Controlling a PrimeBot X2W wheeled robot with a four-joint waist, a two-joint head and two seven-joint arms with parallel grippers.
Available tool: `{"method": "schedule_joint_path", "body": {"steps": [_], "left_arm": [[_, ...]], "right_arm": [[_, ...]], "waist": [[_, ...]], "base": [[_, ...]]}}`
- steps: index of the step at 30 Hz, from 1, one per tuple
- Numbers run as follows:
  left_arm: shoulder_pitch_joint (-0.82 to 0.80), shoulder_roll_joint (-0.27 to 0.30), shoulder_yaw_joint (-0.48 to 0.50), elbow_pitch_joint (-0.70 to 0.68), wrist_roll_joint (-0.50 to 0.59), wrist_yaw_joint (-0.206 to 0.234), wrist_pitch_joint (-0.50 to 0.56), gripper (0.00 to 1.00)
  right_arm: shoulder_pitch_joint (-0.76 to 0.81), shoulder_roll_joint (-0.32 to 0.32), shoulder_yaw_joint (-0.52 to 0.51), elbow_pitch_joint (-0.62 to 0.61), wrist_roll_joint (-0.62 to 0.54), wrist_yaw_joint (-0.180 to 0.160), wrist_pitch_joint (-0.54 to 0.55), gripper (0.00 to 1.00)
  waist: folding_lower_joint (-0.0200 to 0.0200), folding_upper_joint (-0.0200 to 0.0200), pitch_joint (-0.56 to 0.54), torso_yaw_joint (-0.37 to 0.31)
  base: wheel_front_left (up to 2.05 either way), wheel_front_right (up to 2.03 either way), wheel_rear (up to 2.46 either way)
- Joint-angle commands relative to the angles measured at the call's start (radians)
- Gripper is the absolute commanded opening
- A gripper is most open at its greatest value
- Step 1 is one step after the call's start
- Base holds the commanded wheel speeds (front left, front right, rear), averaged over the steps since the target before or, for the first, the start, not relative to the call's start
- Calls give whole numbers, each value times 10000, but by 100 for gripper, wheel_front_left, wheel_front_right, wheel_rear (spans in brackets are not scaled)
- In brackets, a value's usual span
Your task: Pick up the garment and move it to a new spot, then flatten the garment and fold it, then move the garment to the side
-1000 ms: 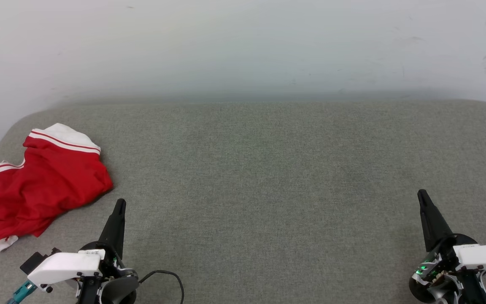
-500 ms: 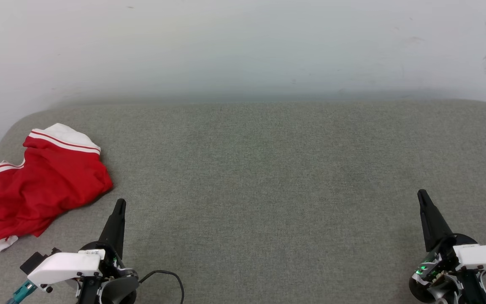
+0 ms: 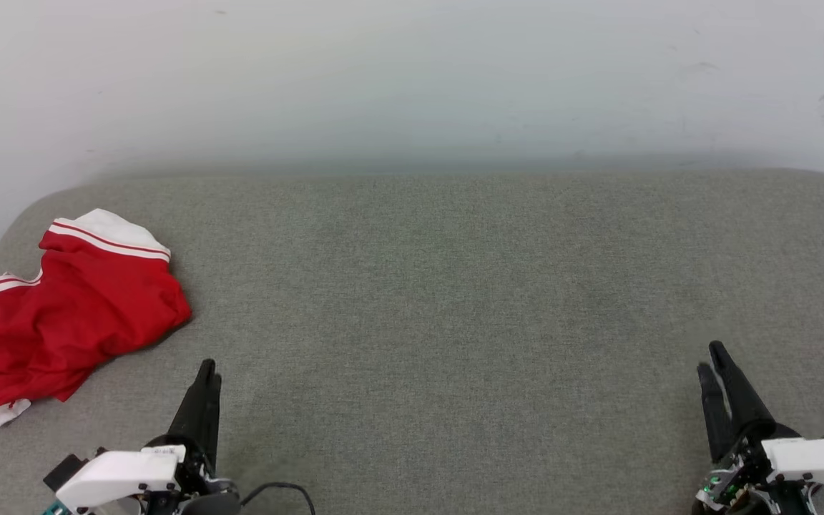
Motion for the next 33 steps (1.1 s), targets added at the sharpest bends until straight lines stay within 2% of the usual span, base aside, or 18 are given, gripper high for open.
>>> {"method": "schedule_joint_path", "body": {"steps": [1,7,15,23,24,33], "left_arm": [[-33,4,-21,-74,24,0,-45,100],[9,7,-66,-271,362,-3,-356,100],[-8,10,3,-665,1856,199,-739,100],[38,13,-207,-1223,3553,665,-1086,100],[62,14,-326,-1388,4249,838,-1208,100],[122,17,-673,-1750,6183,1307,-1556,100]], "right_arm": [[-29,0,13,-52,-47,-2,-46,100],[50,1,-30,-190,-535,-2,-359,100],[119,2,-170,-602,-1862,-2,-743,100],[220,3,-161,-1193,-3721,-2,-1095,100],[261,3,-124,-1413,-4488,-2,-1216,100],[381,4,122,-1986,-6756,-2,-1566,100]], "waist": [[0,0,4,0],[0,0,6,3],[0,0,12,10],[0,0,13,26],[0,0,12,35],[0,0,1,73]], "base": [[0,0,0],[0,0,0],[0,0,0],[0,0,0],[0,0,0],[0,0,0]]}}
